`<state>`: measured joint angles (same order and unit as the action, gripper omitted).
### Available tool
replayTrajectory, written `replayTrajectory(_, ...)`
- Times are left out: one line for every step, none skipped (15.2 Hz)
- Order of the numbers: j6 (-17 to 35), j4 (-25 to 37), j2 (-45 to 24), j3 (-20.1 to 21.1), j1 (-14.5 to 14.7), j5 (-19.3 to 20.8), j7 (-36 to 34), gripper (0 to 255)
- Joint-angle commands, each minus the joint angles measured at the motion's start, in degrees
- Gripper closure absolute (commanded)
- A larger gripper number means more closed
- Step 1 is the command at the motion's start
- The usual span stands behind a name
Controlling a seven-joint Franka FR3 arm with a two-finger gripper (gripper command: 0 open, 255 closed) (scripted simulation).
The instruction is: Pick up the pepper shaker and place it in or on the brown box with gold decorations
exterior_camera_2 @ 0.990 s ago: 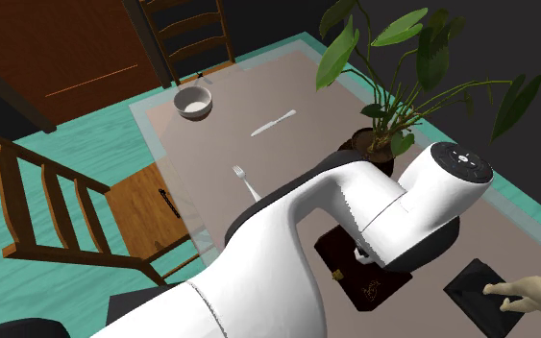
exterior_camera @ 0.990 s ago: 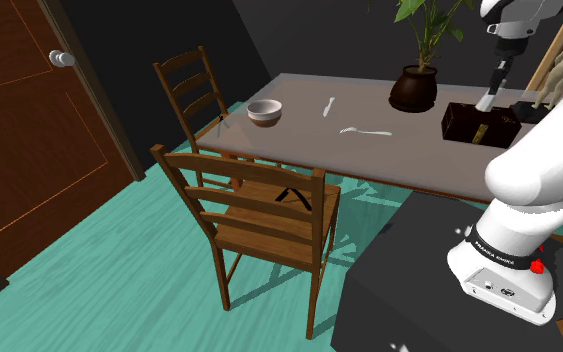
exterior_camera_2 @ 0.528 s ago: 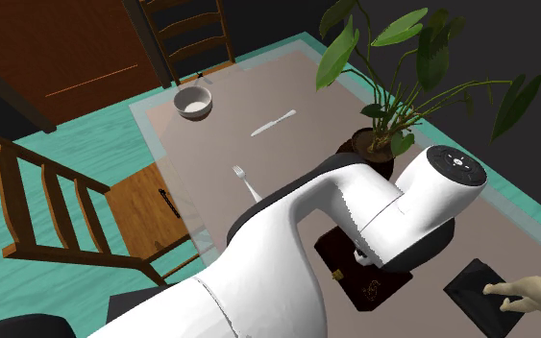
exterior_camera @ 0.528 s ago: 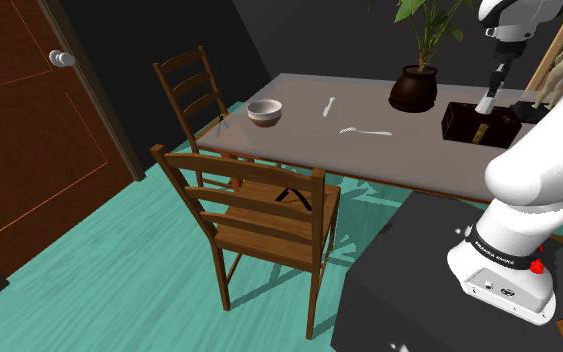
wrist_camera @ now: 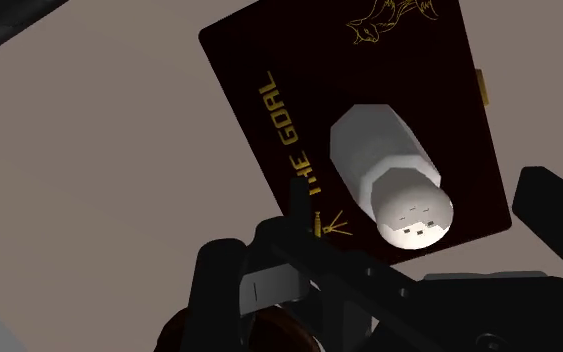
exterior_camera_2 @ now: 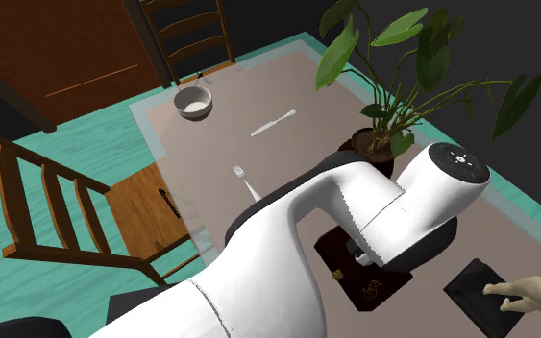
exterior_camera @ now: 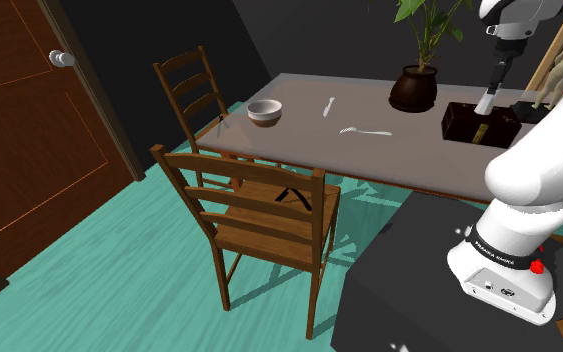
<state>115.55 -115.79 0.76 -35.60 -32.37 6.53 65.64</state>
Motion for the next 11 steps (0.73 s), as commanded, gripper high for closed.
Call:
replayTrajectory(-3.0,2.3,0.8,0.2,0.2,0.3,-0.3,0)
replayTrajectory(-4.9,3.7,1.3,0.4,0.4,0.5,-0.5,0)
replayTrajectory(-6.4,5.0,1.6,0.5,0.5,0.7,-0.6,0)
replayTrajectory(-6.4,5.0,1.6,0.5,0.4,0.7,-0.6,0)
replayTrajectory(-6.4,5.0,1.6,0.5,0.4,0.7,-0.6,0)
replayTrajectory(-6.4,5.0,1.6,0.5,0.4,0.7,-0.6,0)
replayTrajectory(-6.4,5.0,1.6,0.5,0.4,0.7,-0.6,0)
replayTrajectory(-6.4,5.0,1.6,0.5,0.4,0.7,-0.6,0)
replayTrajectory(-6.4,5.0,1.6,0.5,0.4,0.7,-0.6,0)
replayTrajectory(-6.4,5.0,1.6,0.5,0.4,0.7,-0.6,0)
replayTrajectory(-6.4,5.0,1.6,0.5,0.4,0.7,-0.6,0)
